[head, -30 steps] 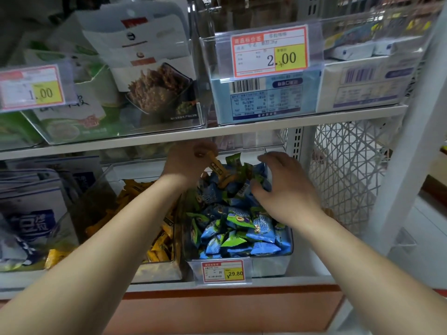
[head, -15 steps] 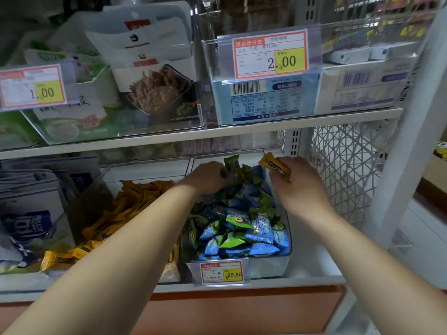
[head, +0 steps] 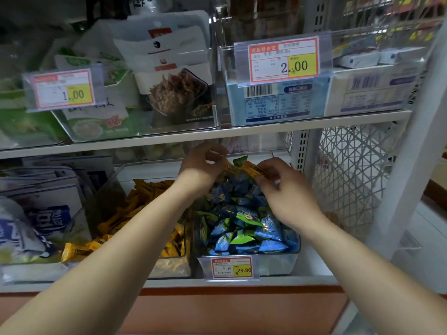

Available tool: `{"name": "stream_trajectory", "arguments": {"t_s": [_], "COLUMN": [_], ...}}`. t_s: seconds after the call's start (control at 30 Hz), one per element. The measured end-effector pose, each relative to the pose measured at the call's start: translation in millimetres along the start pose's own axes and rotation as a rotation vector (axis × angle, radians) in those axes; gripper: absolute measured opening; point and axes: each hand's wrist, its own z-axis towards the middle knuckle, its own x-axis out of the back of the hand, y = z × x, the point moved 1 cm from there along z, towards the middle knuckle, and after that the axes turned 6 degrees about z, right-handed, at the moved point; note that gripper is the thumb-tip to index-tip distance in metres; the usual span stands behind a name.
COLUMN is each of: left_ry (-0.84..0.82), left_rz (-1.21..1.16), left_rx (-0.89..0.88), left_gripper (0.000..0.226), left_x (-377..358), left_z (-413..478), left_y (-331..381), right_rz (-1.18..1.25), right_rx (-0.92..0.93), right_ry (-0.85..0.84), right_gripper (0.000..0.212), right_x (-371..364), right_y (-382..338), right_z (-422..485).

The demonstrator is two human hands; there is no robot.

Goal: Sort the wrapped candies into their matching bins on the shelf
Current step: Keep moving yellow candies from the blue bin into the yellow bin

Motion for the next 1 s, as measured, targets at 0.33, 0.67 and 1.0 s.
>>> {"name": "stream_trajectory", "arguments": {"t_s": [0.33,0.67,1.0], "left_ry": [-0.061,0.268,0.056], "left_rz": [-0.755,-0.082,0.292], "left_rx": [0.326,0.331,0.019], "left_gripper": [0.019,0.034,0.040], "left_x": [63,116,62], "left_z": [-88,-81,-77], "left_y": [-19,-109,-71], "right_rz": [0.311,-0.002,-0.444], "right_rx": [0.104,0.047,0.132], "right_ry": [-0.175,-0.204,-0.418], "right_gripper": [0.017,0.046,0.016], "right_x": [-65,-75,-58], "right_y": [-66,-54,-18], "right_z": [-19,0,48]}}
